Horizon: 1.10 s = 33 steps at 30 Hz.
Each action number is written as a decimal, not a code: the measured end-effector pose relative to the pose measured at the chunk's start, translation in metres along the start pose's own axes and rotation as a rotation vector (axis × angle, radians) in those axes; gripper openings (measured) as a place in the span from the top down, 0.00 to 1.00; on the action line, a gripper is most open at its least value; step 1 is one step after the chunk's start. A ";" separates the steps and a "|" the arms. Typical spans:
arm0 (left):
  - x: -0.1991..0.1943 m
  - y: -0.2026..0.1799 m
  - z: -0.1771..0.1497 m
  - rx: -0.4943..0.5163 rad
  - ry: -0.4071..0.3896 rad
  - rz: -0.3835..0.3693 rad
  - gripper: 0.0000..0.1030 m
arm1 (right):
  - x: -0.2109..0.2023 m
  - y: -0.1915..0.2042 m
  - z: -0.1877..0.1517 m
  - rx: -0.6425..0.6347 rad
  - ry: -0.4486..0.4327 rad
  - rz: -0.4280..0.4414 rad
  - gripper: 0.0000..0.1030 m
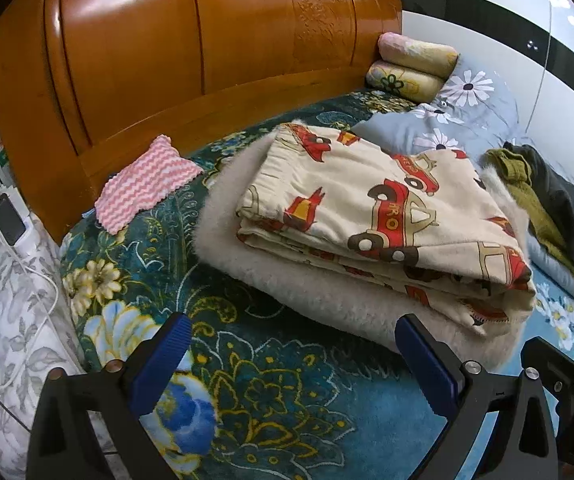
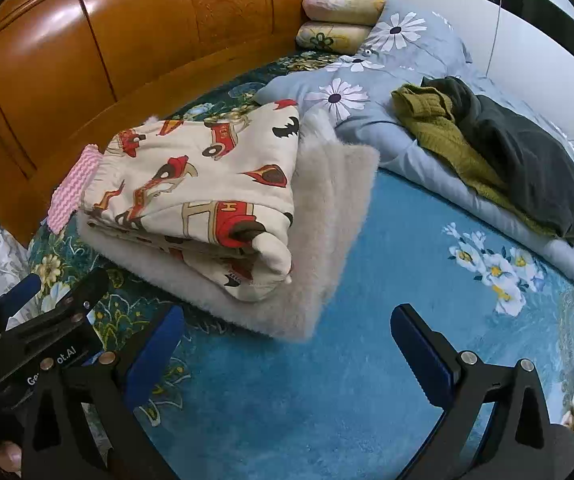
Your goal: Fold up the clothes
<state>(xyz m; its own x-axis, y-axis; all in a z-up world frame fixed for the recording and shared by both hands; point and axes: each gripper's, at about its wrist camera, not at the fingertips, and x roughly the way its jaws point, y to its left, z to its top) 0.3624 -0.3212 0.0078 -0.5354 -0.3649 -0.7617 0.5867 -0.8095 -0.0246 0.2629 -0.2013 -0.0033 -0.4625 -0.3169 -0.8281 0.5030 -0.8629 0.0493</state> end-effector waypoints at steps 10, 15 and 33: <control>0.011 -0.012 -0.001 0.033 0.037 -0.002 0.00 | 0.005 -0.007 0.001 0.007 -0.010 -0.024 0.00; 0.012 -0.014 0.000 0.029 0.044 -0.001 0.00 | 0.007 -0.011 0.003 0.020 -0.014 -0.008 0.00; 0.015 -0.019 0.000 0.058 0.060 0.011 0.00 | 0.012 -0.006 0.002 0.016 0.002 0.002 0.00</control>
<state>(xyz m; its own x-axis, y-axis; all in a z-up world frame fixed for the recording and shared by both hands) 0.3433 -0.3113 -0.0029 -0.4904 -0.3475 -0.7992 0.5557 -0.8312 0.0204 0.2530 -0.2005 -0.0126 -0.4604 -0.3177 -0.8289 0.4920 -0.8686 0.0596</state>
